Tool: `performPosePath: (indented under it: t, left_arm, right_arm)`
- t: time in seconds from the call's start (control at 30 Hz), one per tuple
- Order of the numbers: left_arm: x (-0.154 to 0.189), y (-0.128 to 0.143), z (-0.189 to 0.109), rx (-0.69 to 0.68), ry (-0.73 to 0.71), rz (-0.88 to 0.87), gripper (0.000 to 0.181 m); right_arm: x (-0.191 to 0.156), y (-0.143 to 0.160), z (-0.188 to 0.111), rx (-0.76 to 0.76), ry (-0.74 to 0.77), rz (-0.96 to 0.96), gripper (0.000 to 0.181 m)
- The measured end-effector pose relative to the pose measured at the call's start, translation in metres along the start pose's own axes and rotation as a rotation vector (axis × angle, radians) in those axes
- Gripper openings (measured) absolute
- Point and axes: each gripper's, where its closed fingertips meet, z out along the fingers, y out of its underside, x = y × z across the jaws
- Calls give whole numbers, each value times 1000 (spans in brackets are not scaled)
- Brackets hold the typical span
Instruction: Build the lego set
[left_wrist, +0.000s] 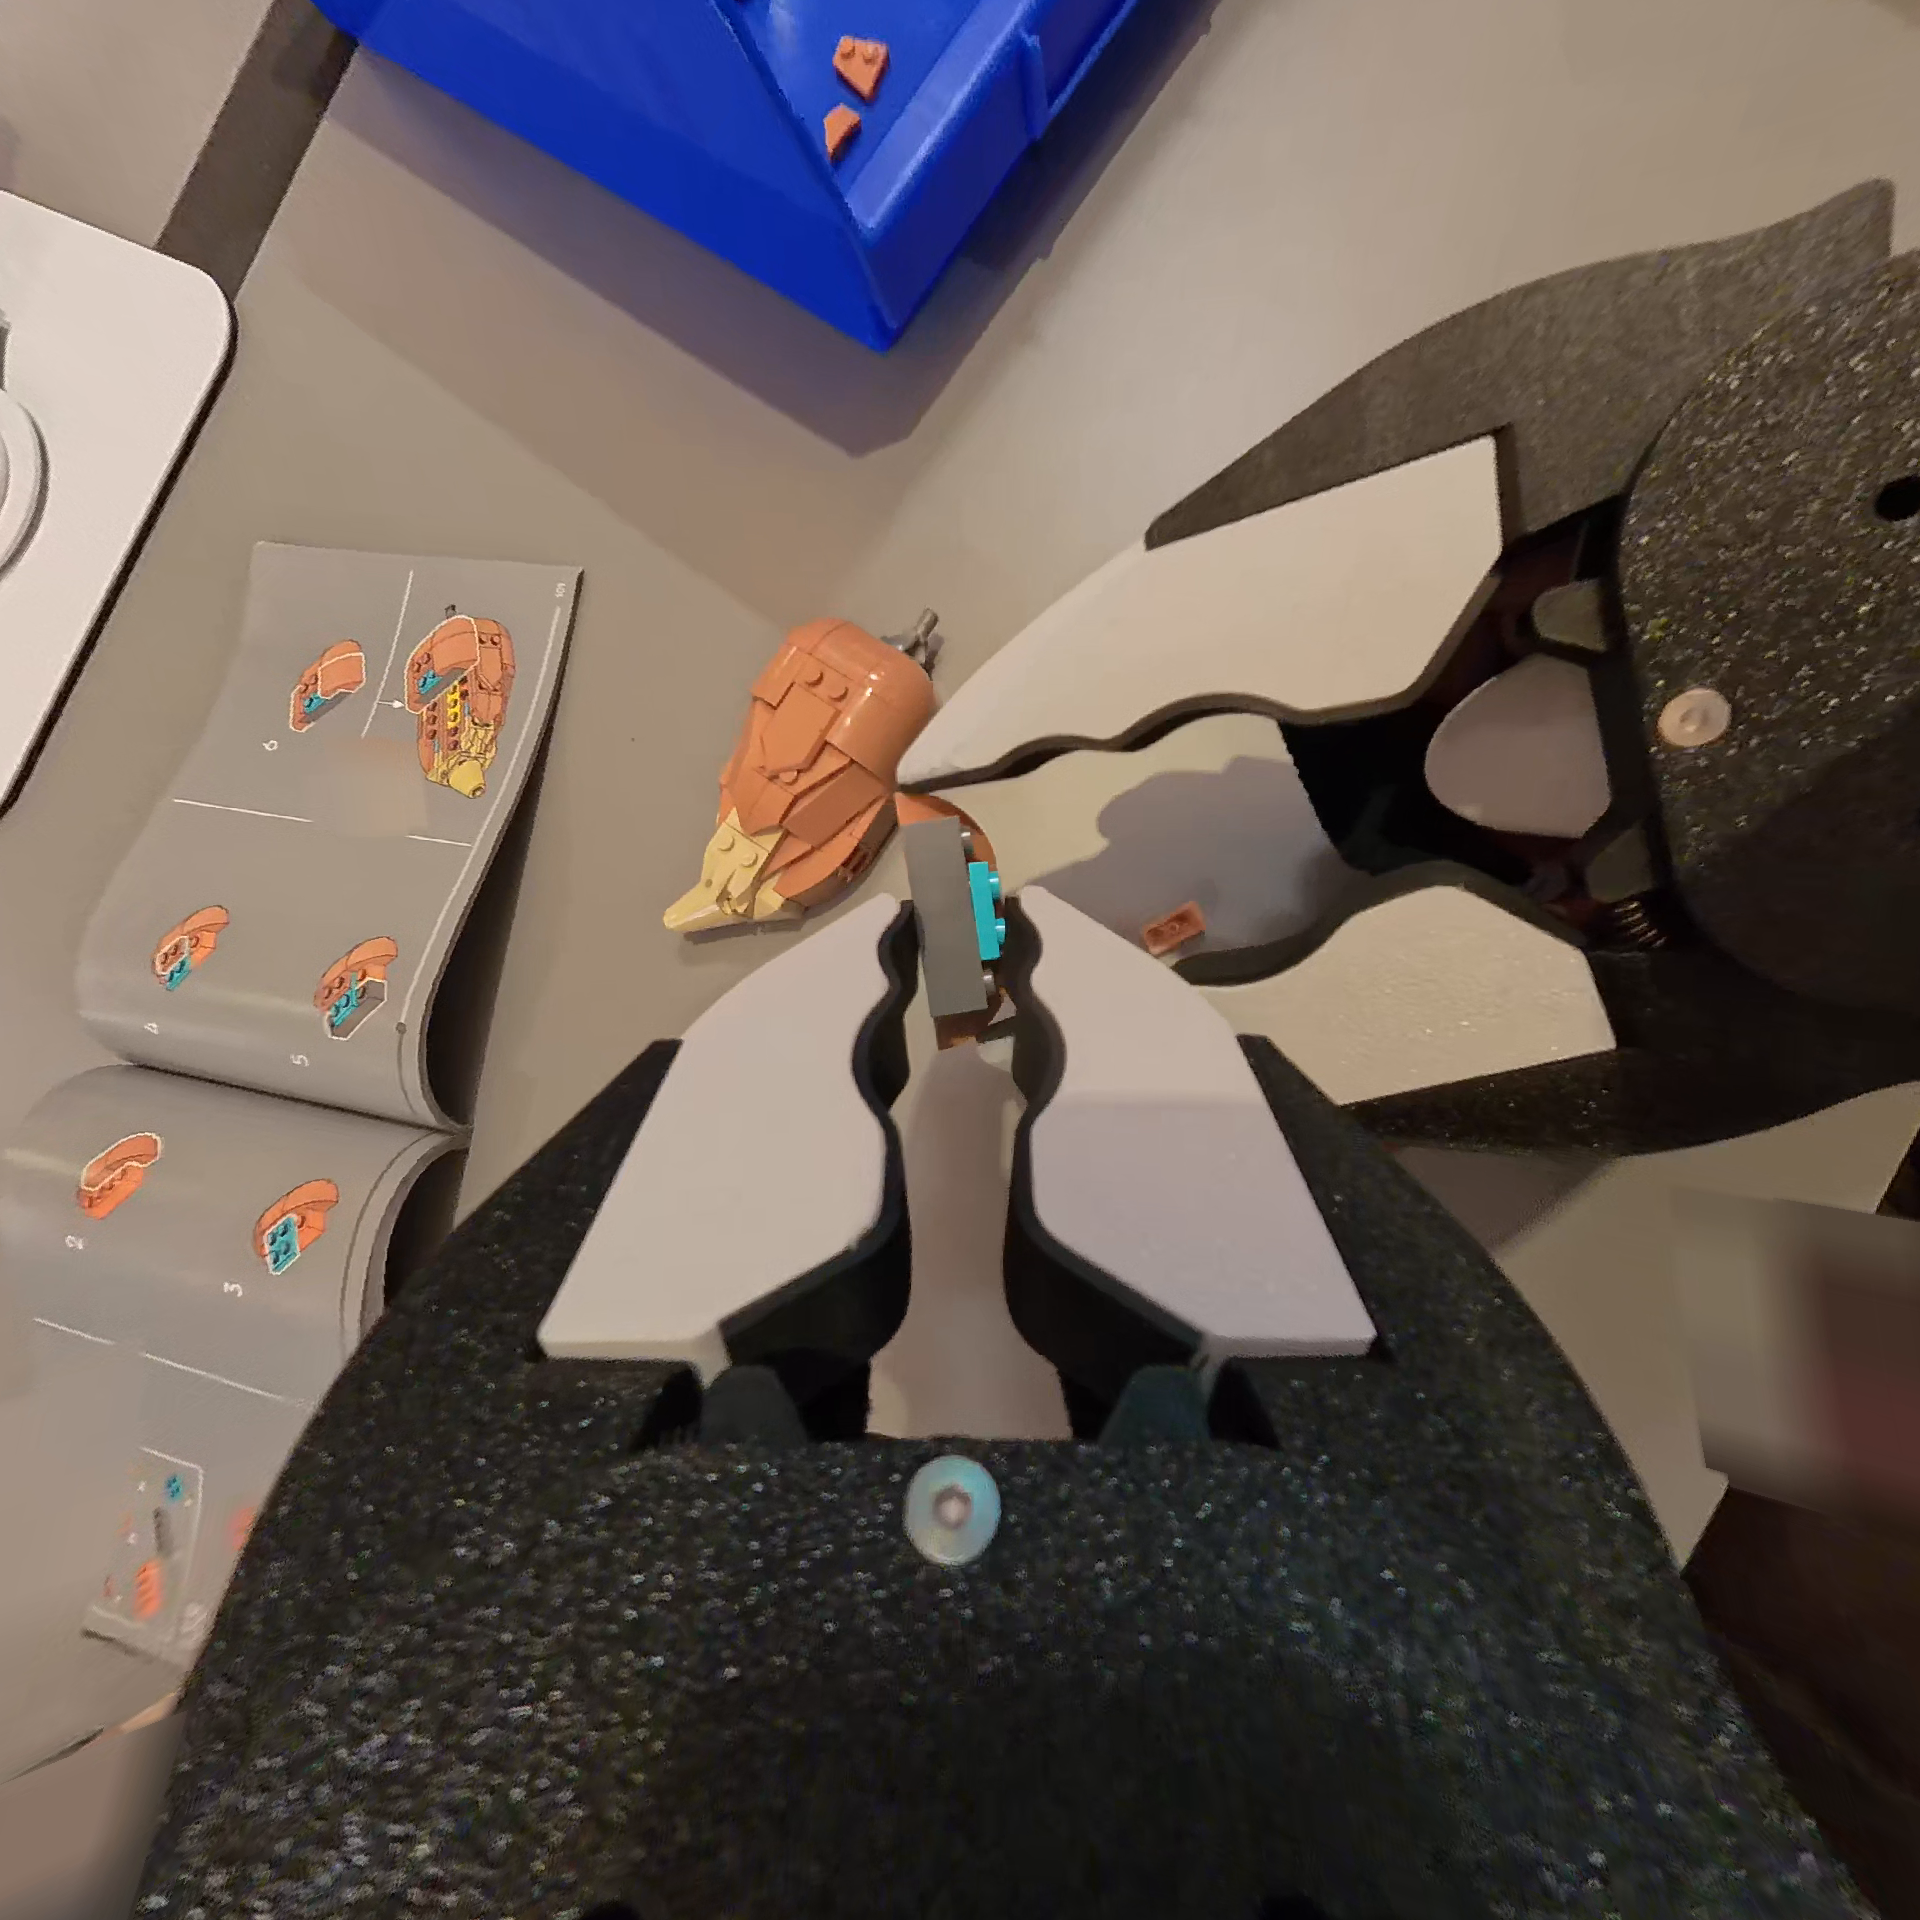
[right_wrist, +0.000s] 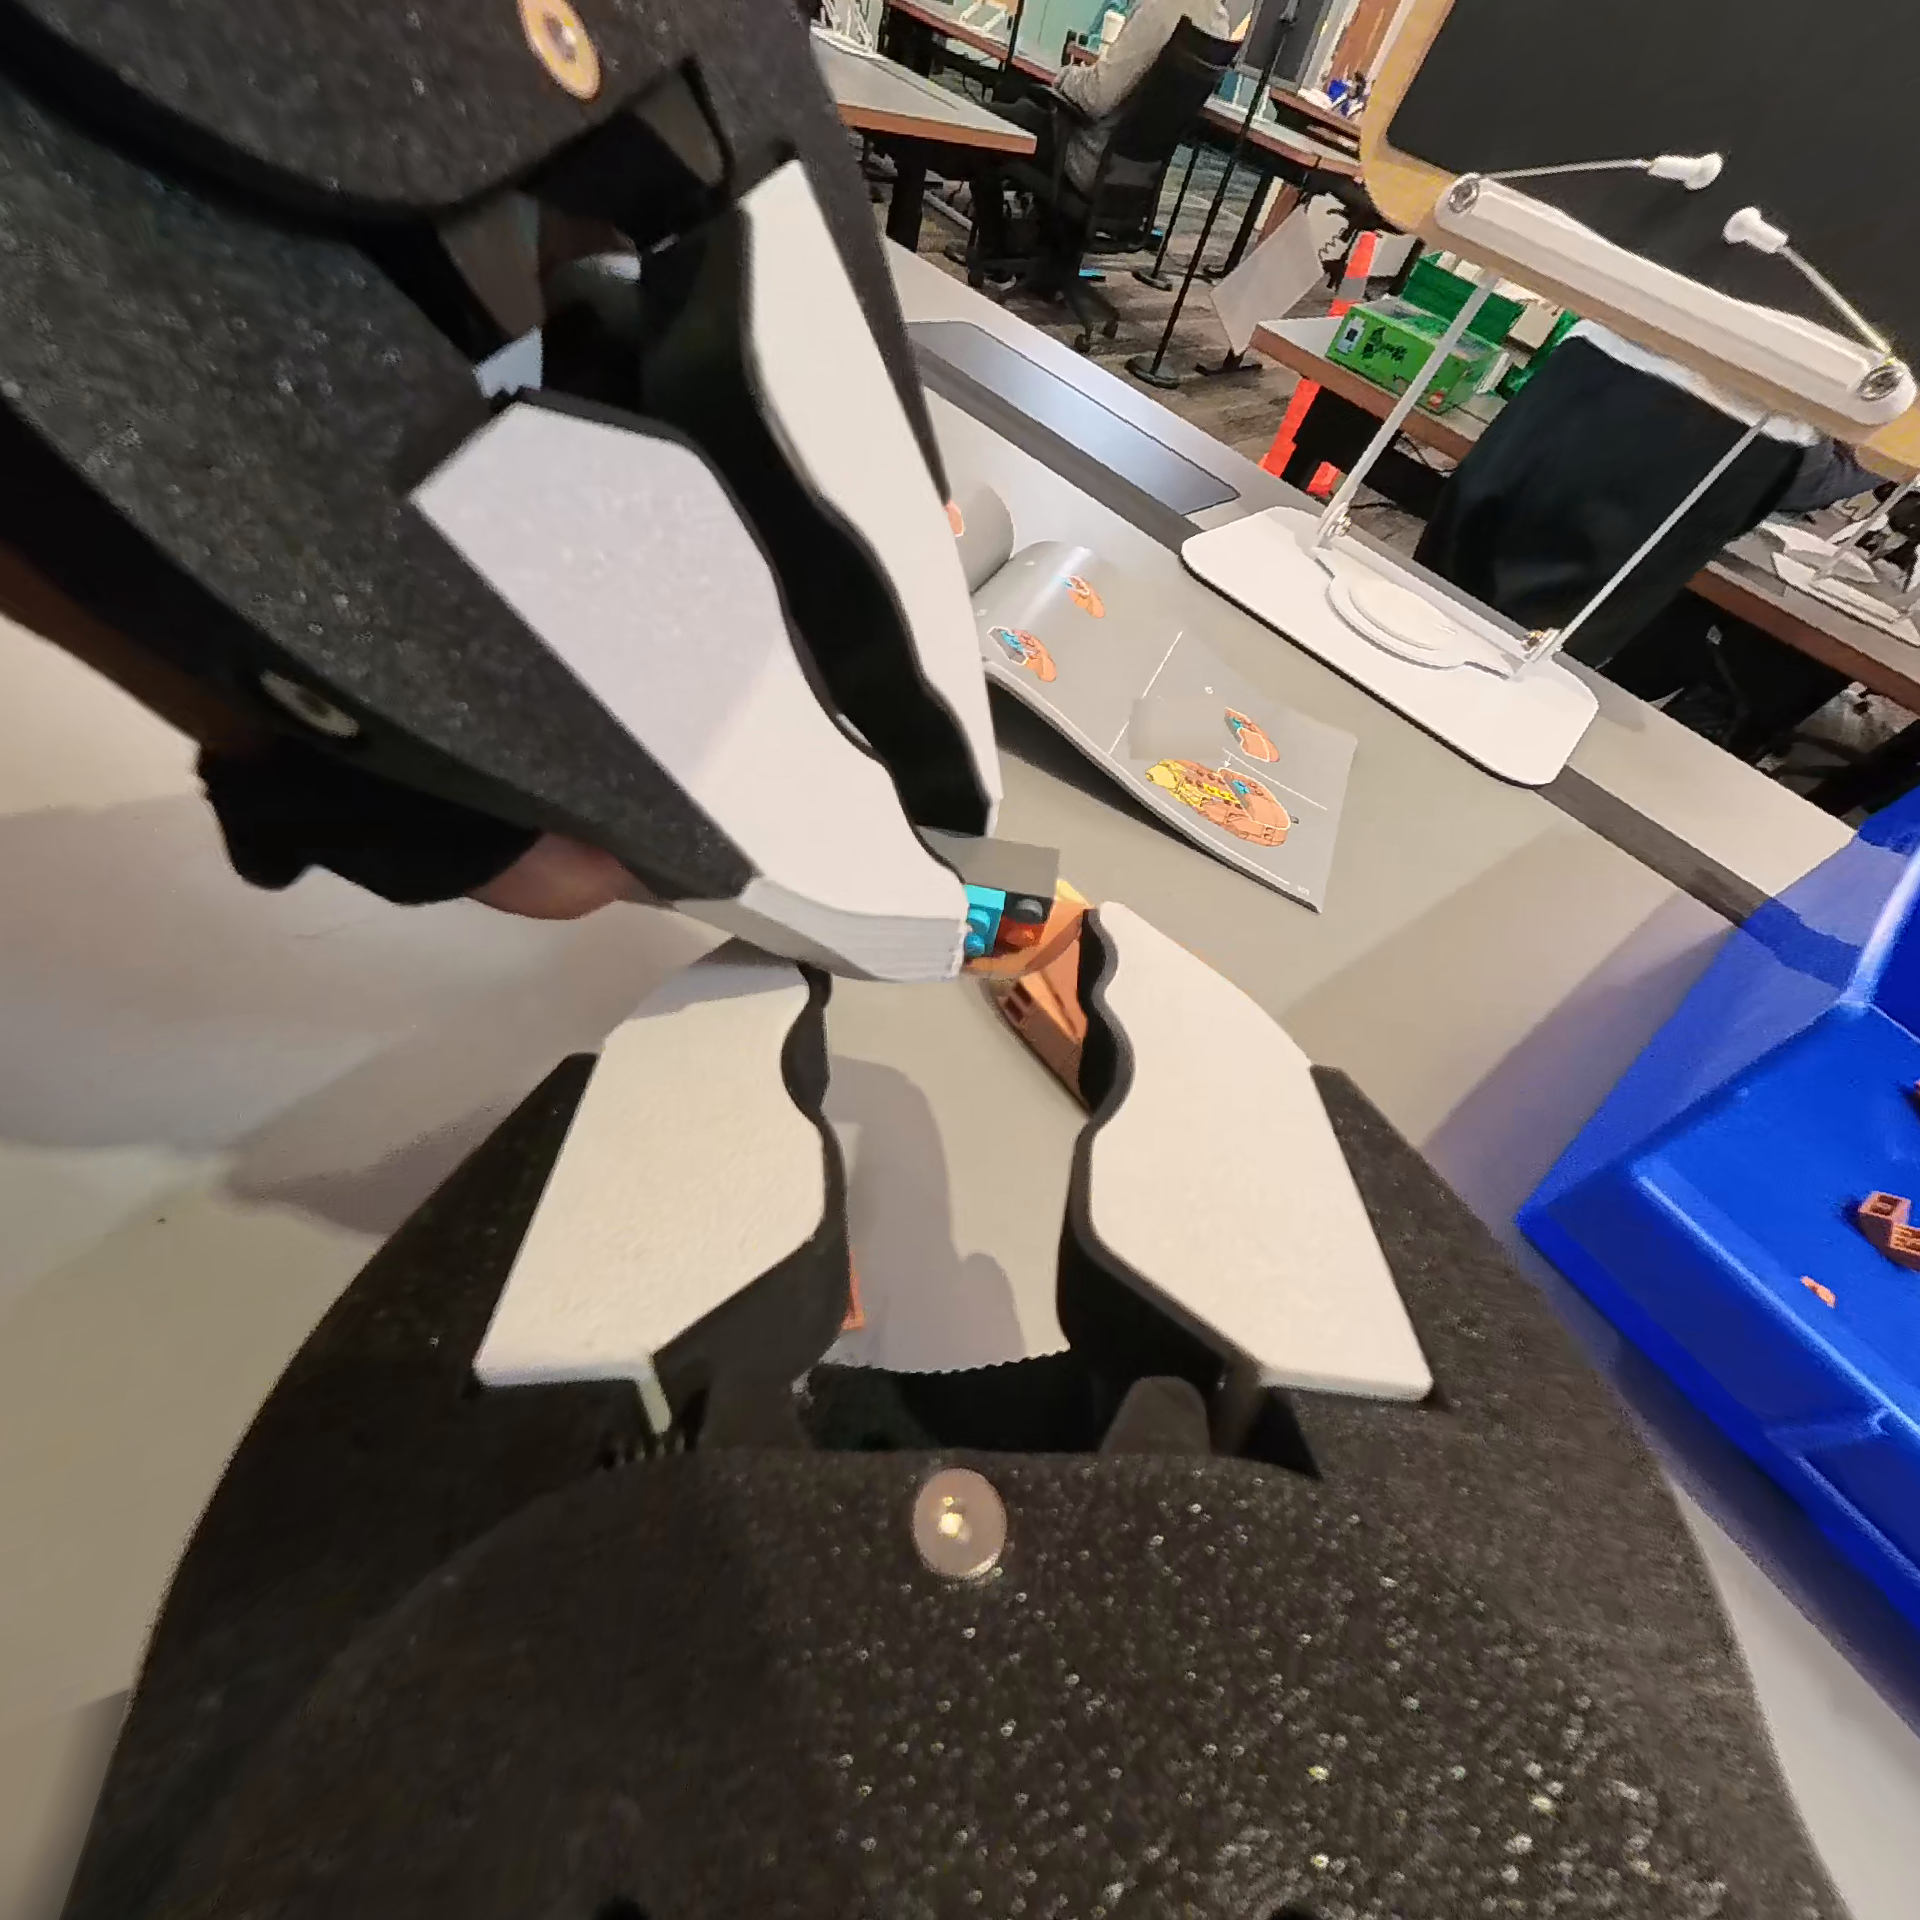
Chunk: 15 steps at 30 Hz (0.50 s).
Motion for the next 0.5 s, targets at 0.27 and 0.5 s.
performPosePath:
  t: [0.27,0.5]
  left_arm:
    - [-3,-6,-2,31,-39,-2,24]
    - [-1,-6,0,26,-35,11,16]
  right_arm:
    - [0,-1,0,9,-4,-4,45]
    - [-1,-3,-2,21,6,-22,44]
